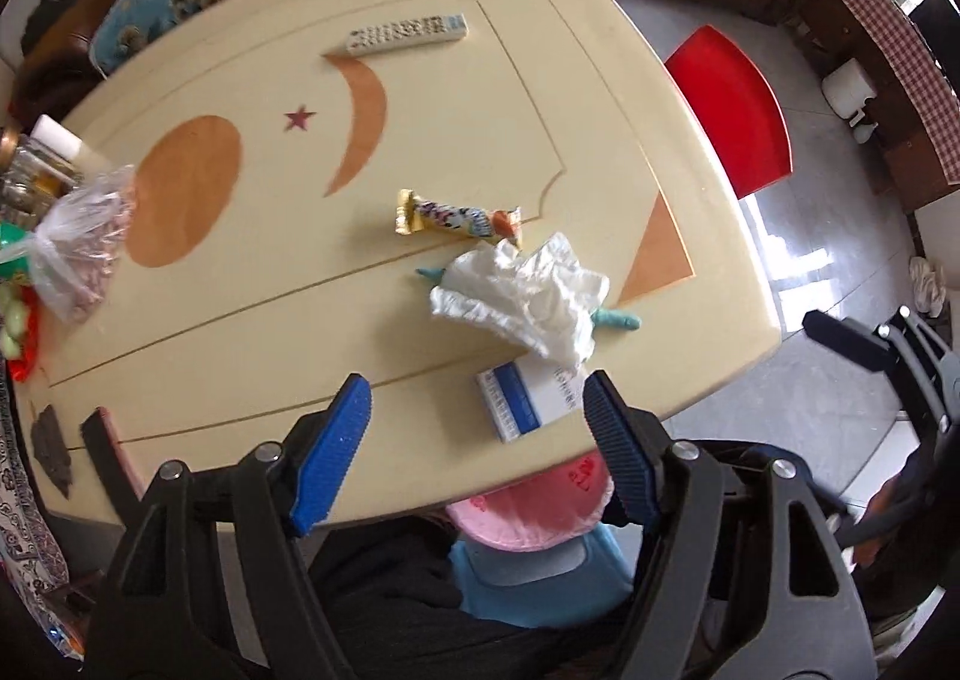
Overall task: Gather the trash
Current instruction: 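Raise both tools from the bin back over the table, then grasp the yellow snack wrapper with the left tool while the right tool grasps the white tissue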
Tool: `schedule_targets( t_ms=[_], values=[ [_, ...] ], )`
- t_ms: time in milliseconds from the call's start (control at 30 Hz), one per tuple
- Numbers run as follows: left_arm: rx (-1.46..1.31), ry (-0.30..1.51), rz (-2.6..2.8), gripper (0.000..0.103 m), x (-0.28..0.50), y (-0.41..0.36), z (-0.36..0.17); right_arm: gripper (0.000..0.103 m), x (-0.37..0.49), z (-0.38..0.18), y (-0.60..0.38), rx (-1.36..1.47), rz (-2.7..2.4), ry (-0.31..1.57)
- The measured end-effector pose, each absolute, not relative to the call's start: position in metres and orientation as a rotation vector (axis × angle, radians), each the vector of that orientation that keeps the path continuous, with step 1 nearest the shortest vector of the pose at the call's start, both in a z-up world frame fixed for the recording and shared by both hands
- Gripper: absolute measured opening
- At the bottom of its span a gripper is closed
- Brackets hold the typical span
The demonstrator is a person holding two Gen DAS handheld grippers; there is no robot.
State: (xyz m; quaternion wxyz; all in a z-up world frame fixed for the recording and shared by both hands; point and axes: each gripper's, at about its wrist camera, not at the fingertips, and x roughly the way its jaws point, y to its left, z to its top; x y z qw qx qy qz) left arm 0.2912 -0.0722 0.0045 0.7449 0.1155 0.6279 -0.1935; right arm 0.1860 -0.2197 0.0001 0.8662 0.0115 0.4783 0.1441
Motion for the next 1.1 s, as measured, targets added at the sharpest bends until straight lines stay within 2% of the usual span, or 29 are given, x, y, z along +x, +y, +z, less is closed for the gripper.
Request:
schedule_targets(
  t_ms=[333,733,1100],
  values=[
    [0.21,1.5,-0.393,0.072,0.343,-0.102,-0.047,0.073,0.223,-0.031,-0.23,-0.014,0.326,1.044],
    [0.133,1.63,-0.376,0.072,0.39,-0.118,-0.118,0.073,0.258,-0.1,-0.234,-0.017,0.381,1.141],
    [0.045,1.668,-0.343,0.072,0.411,-0.114,-0.147,0.073,0.278,-0.131,-0.226,-0.023,0.436,1.161]
  ],
)
